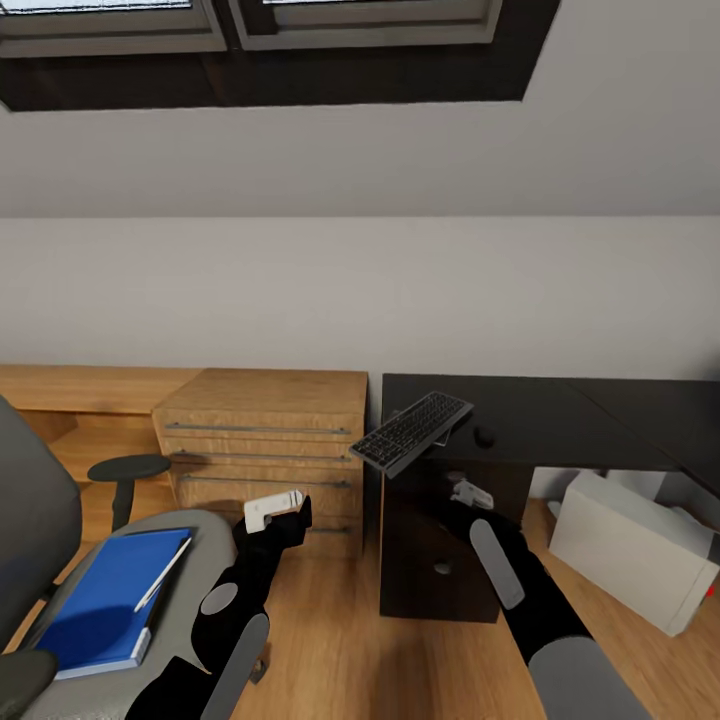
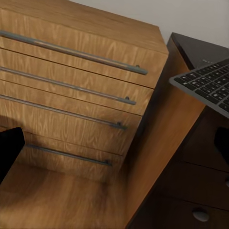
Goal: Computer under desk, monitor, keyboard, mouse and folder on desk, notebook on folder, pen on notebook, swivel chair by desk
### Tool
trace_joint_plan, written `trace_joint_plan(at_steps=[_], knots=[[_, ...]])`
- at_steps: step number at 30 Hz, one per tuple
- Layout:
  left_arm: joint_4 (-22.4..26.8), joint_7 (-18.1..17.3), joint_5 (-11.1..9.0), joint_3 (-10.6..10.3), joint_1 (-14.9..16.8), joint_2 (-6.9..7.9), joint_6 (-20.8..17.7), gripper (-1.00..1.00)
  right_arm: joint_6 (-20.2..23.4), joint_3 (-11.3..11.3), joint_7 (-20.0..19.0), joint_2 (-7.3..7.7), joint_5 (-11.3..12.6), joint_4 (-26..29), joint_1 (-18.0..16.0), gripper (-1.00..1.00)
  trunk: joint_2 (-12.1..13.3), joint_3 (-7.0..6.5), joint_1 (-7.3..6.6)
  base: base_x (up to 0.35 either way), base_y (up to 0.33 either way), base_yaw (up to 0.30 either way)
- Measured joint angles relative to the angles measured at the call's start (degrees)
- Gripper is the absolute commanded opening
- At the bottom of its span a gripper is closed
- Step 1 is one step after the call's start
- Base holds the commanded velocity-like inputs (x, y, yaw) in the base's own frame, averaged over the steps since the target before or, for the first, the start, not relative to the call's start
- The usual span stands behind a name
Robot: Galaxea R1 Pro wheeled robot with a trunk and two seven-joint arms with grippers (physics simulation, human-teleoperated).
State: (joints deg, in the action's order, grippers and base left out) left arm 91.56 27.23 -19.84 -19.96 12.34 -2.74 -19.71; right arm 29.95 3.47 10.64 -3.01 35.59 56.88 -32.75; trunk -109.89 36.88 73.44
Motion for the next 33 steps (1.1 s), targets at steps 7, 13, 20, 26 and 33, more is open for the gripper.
trace_joint_plan(at_steps=[7,13,20,26,33], knots=[[-0.04,0.03,0.0,0.0,0.0,0.0,0.0,1.0,-2.43,0.03,-0.2,-1.12,3.33,-2.78,-0.04,1.0,-2.81,1.26,1.54,0.0,0.0,0.0],[-0.05,0.07,0.0,0.0,0.0,0.0,0.0,1.0,-15.7,0.05,-0.08,-3.75,6.15,-10.46,-0.26,1.0,-5.21,2.33,2.86,0.0,0.0,0.0],[-0.06,0.09,0.0,0.12,0.0,0.0,0.0,1.0,-23.08,0.11,-0.05,-5.92,10.36,-14.7,-0.43,1.0,-8.02,3.59,4.39,0.0,0.0,0.0],[-0.11,0.06,0.0,0.0,0.0,0.02,0.0,1.0,-23.89,0.57,-0.24,-6.56,12.45,-15.73,-0.32,1.0,-8.04,3.59,4.4,0.0,0.0,0.0],[-0.51,0.0,-0.08,-0.2,0.0,0.16,-0.06,1.0,-23.94,0.55,-0.24,-6.46,12.72,-15.79,-0.28,1.0,-8.04,3.59,4.4,0.026,0.013,0.0]])
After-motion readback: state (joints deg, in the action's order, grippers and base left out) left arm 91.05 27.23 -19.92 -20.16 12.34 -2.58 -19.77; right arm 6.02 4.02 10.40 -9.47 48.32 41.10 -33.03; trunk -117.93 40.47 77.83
